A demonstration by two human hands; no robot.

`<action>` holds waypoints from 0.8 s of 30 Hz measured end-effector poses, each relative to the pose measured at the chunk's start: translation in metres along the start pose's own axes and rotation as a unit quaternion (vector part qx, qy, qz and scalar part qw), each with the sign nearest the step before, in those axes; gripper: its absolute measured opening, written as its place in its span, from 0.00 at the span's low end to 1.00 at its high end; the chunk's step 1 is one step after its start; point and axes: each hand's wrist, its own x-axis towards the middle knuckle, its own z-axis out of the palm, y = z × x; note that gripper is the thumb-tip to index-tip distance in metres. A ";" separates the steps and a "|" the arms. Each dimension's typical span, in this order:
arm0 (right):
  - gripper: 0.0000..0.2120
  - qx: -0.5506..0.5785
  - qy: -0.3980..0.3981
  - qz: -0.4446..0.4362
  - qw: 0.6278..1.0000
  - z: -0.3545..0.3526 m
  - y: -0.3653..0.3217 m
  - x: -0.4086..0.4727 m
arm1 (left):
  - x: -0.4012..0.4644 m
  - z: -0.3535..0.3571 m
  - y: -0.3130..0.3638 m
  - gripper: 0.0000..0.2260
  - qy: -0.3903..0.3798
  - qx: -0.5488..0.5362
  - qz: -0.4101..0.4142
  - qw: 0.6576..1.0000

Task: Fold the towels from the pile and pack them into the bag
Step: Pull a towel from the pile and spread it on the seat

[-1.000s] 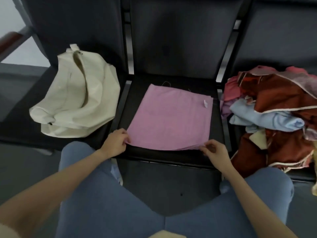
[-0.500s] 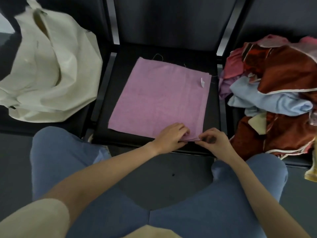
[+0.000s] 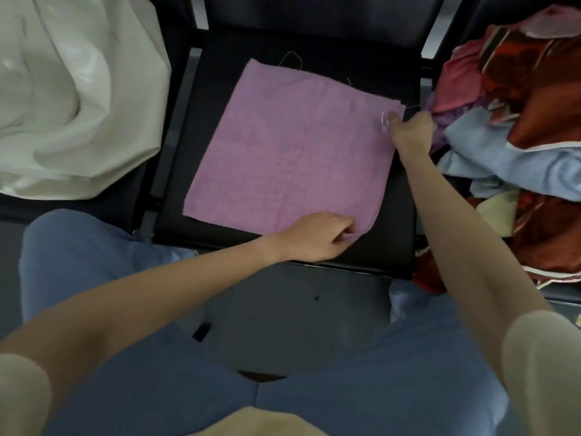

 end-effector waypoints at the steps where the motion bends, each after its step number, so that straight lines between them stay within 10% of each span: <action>1: 0.31 -0.021 -0.002 0.024 0.999 0.000 -0.006 0.000 | 0.000 -0.003 0.001 0.05 -0.016 -0.023 -0.021 0.999; 6: 0.31 -0.016 -0.020 0.049 0.998 -0.003 -0.008 0.008 | 0.000 -0.012 0.006 0.02 -0.045 -0.114 -0.104 0.987; 9: 0.09 0.081 -0.002 0.036 0.996 -0.012 0.000 0.009 | -0.003 -0.017 0.013 0.04 -0.057 -0.141 -0.117 0.981; 15: 0.16 0.362 0.027 0.036 0.931 -0.030 -0.014 -0.005 | -0.025 -0.026 0.029 0.04 -0.068 -0.319 -0.129 0.936; 24: 0.14 0.323 0.069 -0.056 0.942 0.017 -0.123 -0.039 | -0.102 -0.084 -0.023 0.04 0.049 -0.398 -0.170 0.900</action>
